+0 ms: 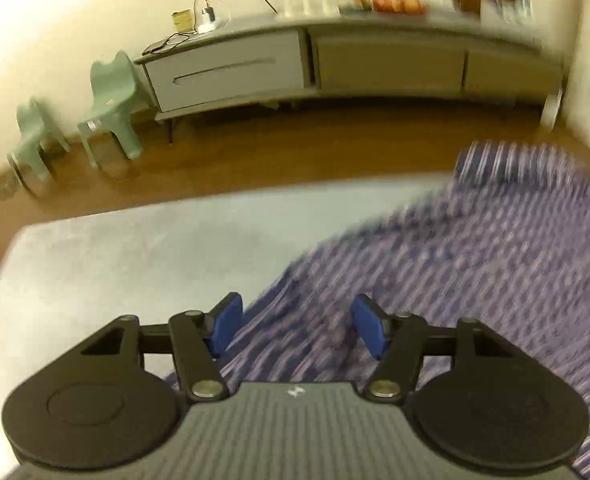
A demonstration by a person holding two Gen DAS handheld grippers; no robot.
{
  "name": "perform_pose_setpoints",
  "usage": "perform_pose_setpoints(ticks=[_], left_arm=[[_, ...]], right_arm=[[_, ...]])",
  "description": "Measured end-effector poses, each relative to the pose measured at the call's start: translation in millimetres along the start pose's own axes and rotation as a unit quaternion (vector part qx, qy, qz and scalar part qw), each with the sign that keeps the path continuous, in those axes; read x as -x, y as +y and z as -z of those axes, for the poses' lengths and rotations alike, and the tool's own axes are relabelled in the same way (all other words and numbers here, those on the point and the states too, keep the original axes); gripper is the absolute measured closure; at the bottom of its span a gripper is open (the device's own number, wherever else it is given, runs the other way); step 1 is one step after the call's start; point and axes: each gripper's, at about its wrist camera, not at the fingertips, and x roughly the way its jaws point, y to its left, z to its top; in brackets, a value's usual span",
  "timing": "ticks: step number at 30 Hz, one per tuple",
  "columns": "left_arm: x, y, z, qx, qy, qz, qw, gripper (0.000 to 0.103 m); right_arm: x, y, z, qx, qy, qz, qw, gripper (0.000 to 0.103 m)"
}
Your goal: Fold clothes
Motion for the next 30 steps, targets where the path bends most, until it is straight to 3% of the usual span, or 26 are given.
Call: perform_pose_setpoints(ticks=[2,4,5,7,8,9,12,13,14,15,16,17,19,21,23,25,26,28,29,30], left_arm=[[-5,15,7,0.011,0.011,-0.046,0.9988,0.043],[-4,33,12,0.039,0.019,-0.095,0.9946,0.044],[5,38,15,0.05,0.015,-0.087,0.9948,0.05],[26,47,23,0.071,0.006,-0.068,0.9951,0.05],[41,43,31,0.063,-0.002,-0.031,0.9975,0.05],[54,37,39,0.051,-0.007,-0.003,0.9987,0.047],[69,15,76,-0.013,0.007,0.02,0.9997,0.046],[71,20,84,-0.009,0.01,-0.006,0.9999,0.043],[73,25,92,-0.003,0.013,-0.034,0.9993,0.036],[76,31,100,0.003,0.016,-0.063,0.9979,0.035],[78,36,107,0.009,0.019,-0.092,0.9956,0.041],[94,40,116,0.017,0.01,-0.079,0.9967,0.048],[130,48,133,0.033,-0.008,-0.046,0.9983,0.046],[169,41,163,0.006,-0.025,0.043,0.9988,0.035],[185,33,193,-0.011,-0.009,0.11,0.9938,0.033],[188,39,223,0.008,0.016,0.11,0.9938,0.034],[185,49,235,0.028,0.028,0.092,0.9949,0.035],[188,73,258,0.074,0.04,0.053,0.9951,0.032],[194,86,268,0.1,0.039,0.031,0.9937,0.041],[206,92,276,0.109,0.034,0.05,0.9922,0.044]], right_arm=[[-2,2,19,0.014,0.03,0.018,0.999,0.067],[4,-14,31,-0.01,0.028,0.036,0.999,0.064],[7,-21,36,-0.021,0.031,0.052,0.998,0.064],[15,-26,38,-0.028,0.032,0.103,0.994,0.063],[24,-22,39,-0.034,0.022,0.105,0.994,0.065],[35,-17,42,-0.048,0.011,0.084,0.995,0.065],[53,5,60,-0.051,0.006,0.009,0.999,0.067],[54,12,69,-0.038,0.016,0.007,0.999,0.067],[55,14,77,-0.029,0.018,0.025,0.999,0.057],[57,15,82,-0.027,0.022,0.048,0.998,0.05],[62,11,84,-0.036,0.03,0.081,0.996,0.051],[70,9,85,-0.046,0.032,0.106,0.993,0.05],[101,13,85,-0.06,0.012,0.121,0.991,0.057],[134,30,103,-0.054,-0.005,0.061,0.997,0.049],[158,48,125,-0.047,-0.006,-0.003,0.999,0.042],[155,56,151,-0.044,0.04,-0.023,0.998,0.043],[154,57,163,-0.044,0.062,-0.017,0.997,0.045],[161,47,180,-0.048,0.072,0.059,0.994,0.042],[170,43,185,-0.048,0.068,0.094,0.992,0.042],[182,44,189,-0.046,0.057,0.123,0.99,0.049]])
